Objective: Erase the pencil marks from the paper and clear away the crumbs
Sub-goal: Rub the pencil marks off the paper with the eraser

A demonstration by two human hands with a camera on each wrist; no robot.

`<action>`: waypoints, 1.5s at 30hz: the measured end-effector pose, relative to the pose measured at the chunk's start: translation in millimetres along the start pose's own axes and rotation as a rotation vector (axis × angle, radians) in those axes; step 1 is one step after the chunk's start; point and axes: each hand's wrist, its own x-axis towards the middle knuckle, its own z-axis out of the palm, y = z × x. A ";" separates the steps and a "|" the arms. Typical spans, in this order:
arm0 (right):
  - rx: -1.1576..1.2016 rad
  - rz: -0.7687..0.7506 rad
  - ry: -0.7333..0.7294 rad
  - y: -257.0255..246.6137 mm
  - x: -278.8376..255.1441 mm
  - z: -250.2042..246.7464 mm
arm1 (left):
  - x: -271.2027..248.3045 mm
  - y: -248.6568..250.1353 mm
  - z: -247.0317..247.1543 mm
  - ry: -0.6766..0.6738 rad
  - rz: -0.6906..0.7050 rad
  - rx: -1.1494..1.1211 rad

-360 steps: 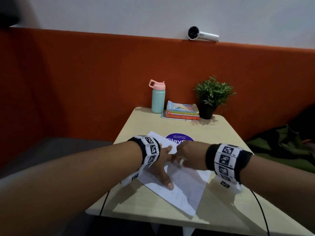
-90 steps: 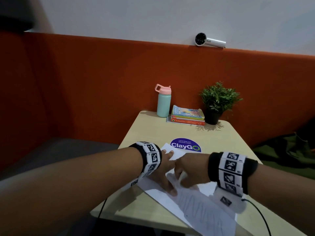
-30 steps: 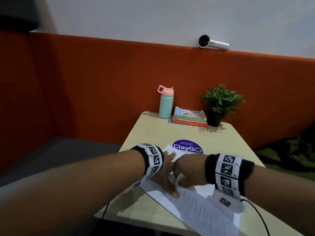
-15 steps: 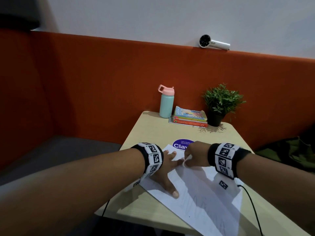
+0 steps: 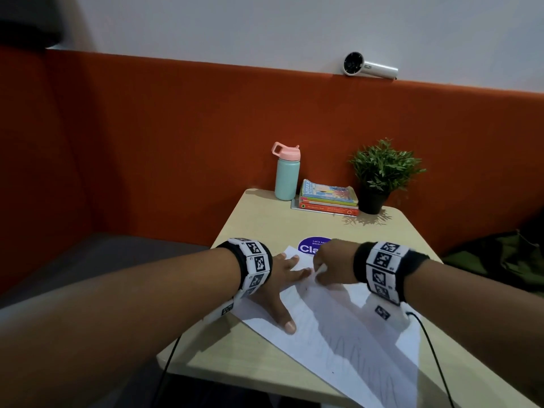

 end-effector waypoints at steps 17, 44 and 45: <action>0.019 -0.160 -0.098 -40.4 -26.4 12.3 | -6.8 5.2 -5.1 0.014 0.014 0.008; -0.182 0.053 -0.032 -5.5 -4.4 -2.8 | 6.5 -3.1 2.6 0.005 0.005 0.010; -0.192 0.035 -0.043 -12.3 -6.5 -0.6 | 5.8 -3.2 1.6 0.006 0.008 0.017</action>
